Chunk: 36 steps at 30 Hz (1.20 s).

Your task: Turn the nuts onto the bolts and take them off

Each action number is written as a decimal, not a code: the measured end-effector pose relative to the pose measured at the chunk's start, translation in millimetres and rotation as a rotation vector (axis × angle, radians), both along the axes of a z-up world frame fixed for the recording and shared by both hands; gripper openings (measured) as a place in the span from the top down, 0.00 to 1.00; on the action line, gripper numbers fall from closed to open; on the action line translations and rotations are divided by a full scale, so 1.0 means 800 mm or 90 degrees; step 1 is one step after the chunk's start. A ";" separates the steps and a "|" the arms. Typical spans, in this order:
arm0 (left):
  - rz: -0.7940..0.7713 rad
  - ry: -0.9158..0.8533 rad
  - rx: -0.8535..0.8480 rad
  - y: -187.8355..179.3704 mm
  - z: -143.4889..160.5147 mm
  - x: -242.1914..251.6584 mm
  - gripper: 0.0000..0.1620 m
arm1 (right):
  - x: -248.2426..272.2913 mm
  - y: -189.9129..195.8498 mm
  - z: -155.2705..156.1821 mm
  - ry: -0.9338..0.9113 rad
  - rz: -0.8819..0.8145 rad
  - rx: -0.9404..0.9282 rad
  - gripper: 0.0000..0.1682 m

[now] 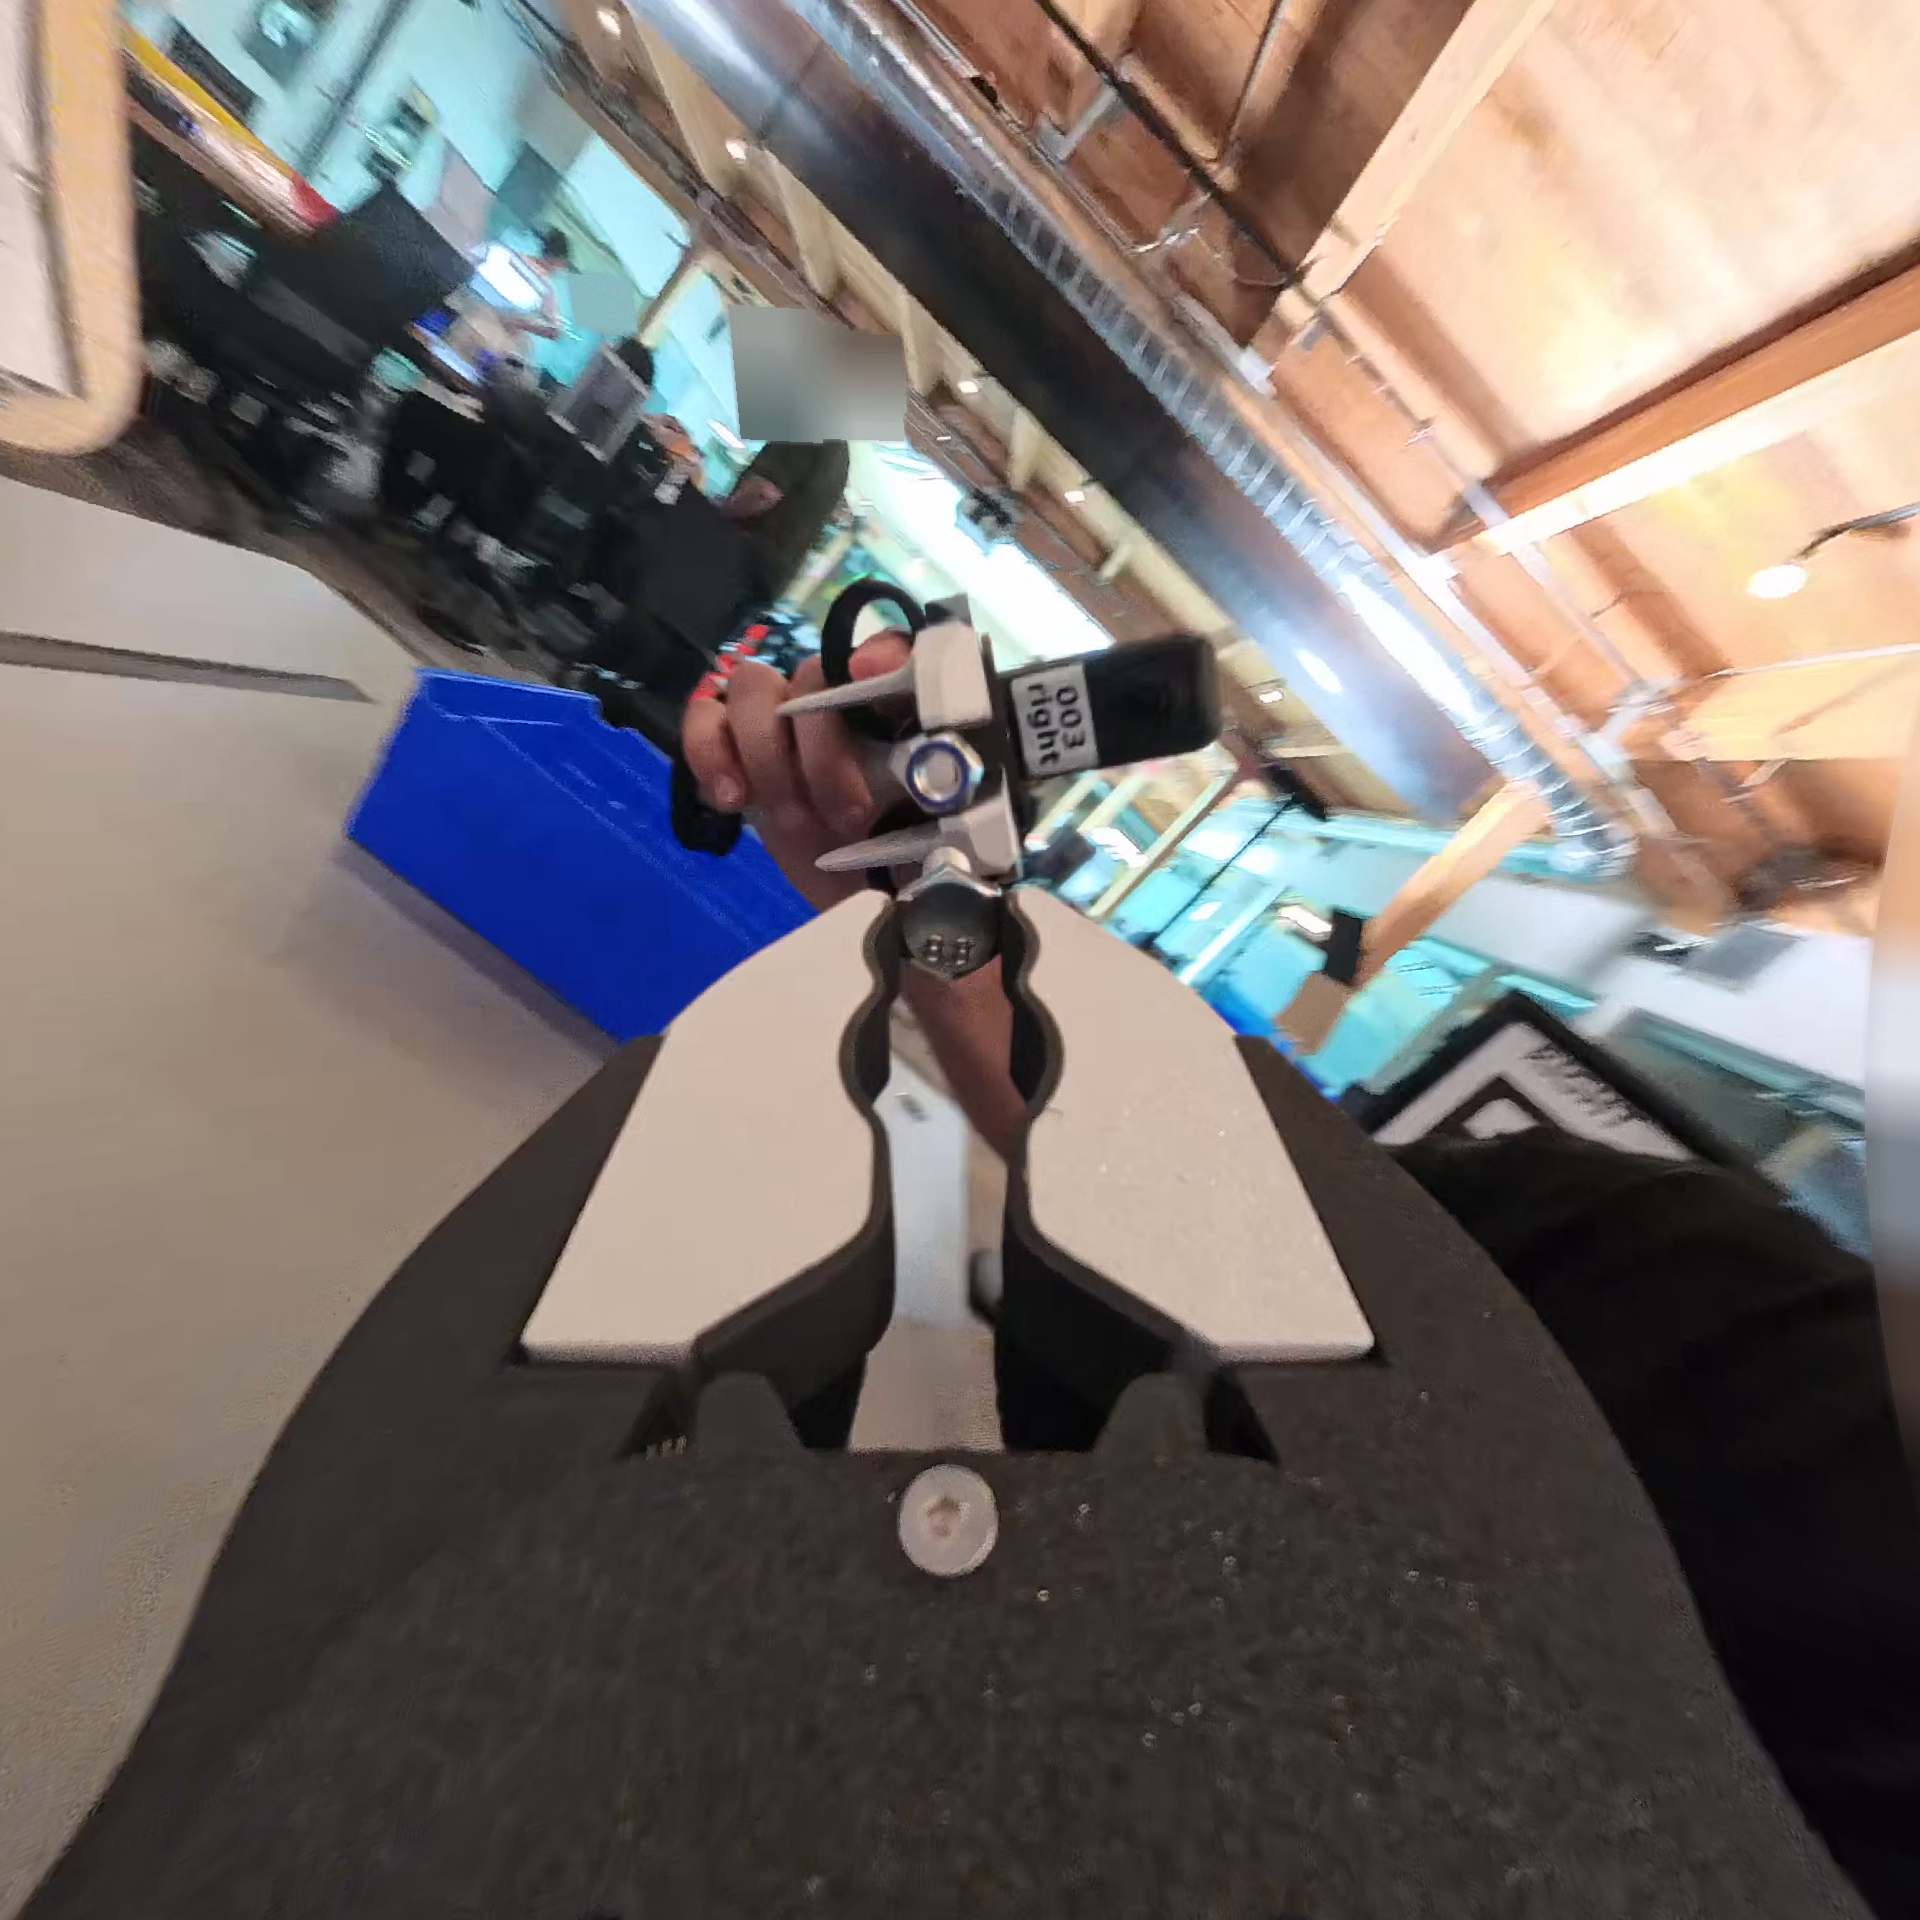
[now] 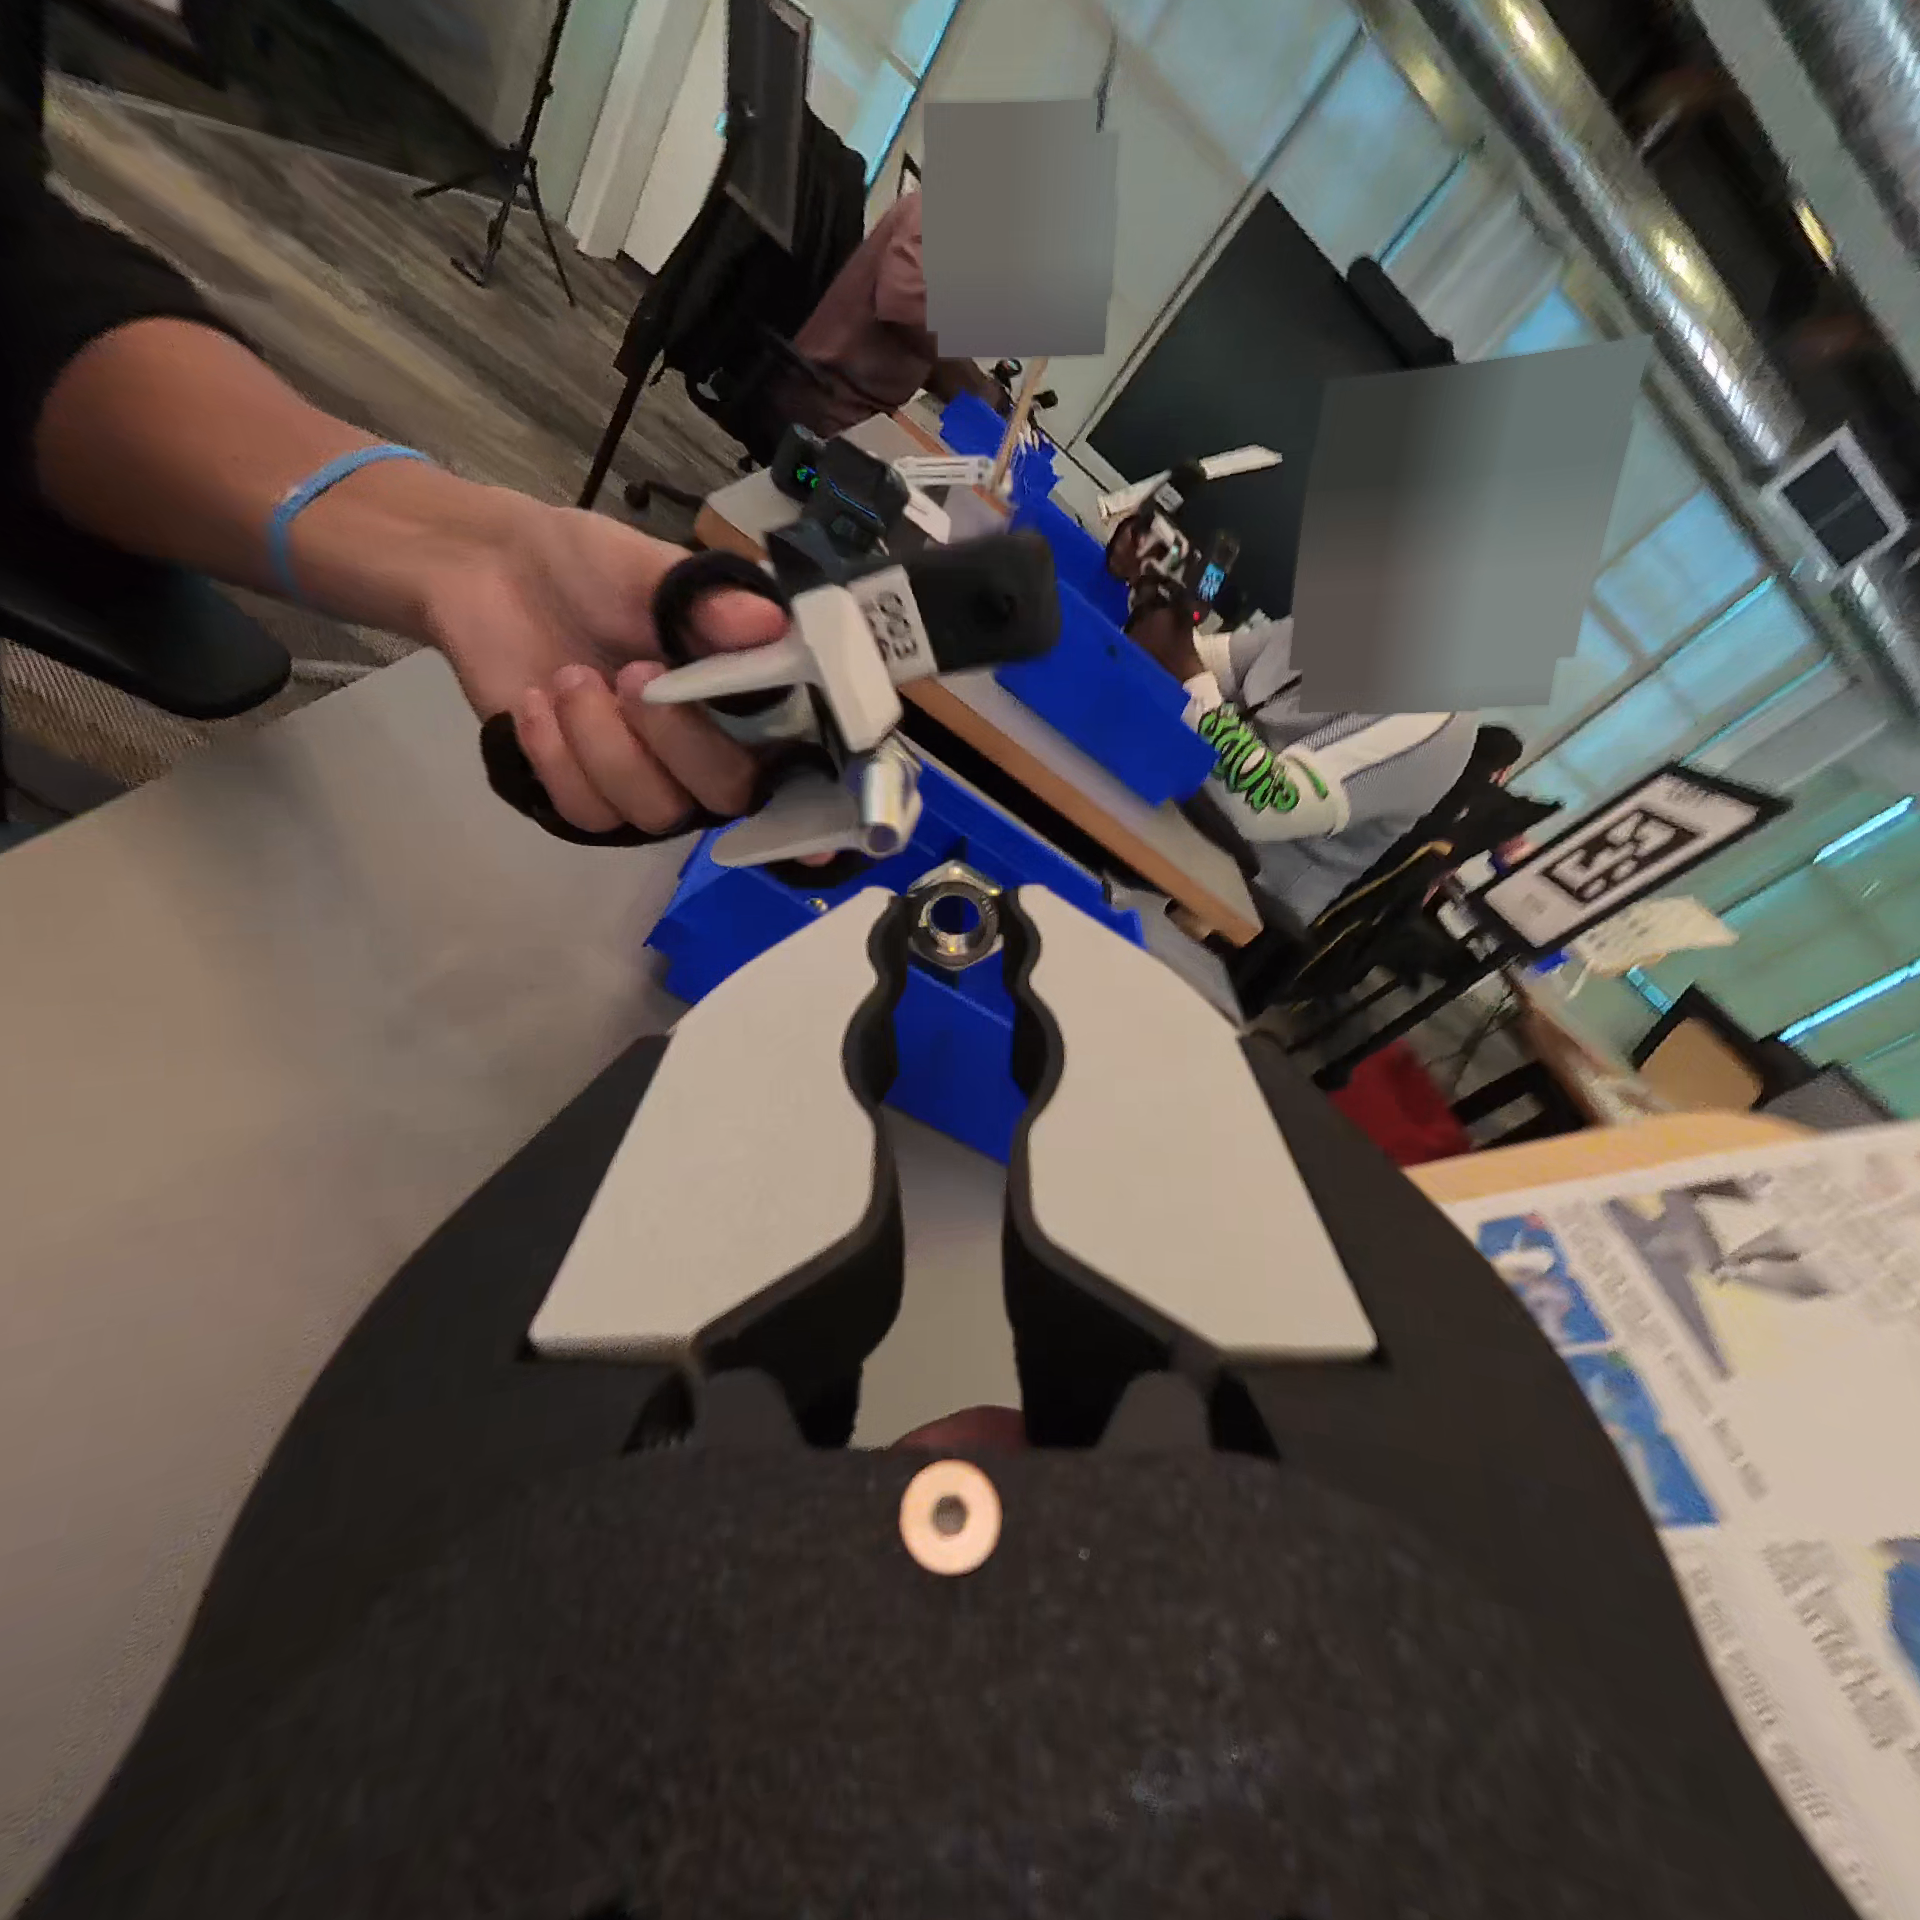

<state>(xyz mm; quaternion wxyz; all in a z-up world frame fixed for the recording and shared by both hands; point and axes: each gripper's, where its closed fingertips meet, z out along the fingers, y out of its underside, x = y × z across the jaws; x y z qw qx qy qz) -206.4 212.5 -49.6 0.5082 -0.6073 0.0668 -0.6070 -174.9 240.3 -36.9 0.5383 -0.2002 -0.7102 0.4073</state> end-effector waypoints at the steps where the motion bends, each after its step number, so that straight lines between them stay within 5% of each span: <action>1: -0.029 -0.035 -0.006 -0.002 0.007 0.003 0.89 | 0.003 -0.008 0.006 0.009 0.007 0.025 0.90; 9: -0.159 -0.207 -0.038 -0.009 0.018 0.023 0.90 | 0.008 -0.042 0.013 0.019 0.030 0.139 0.90; 19: -0.191 -0.255 -0.070 -0.007 0.011 0.032 0.89 | 0.011 -0.049 0.000 0.026 0.049 0.141 0.90; 32: -0.292 -0.212 -0.086 -0.026 0.001 0.058 0.89 | 0.029 -0.058 -0.006 -0.011 0.076 0.097 0.90; 36: -0.299 -0.170 -0.144 -0.025 -0.016 0.063 0.89 | 0.034 -0.055 -0.025 -0.030 0.053 0.218 0.90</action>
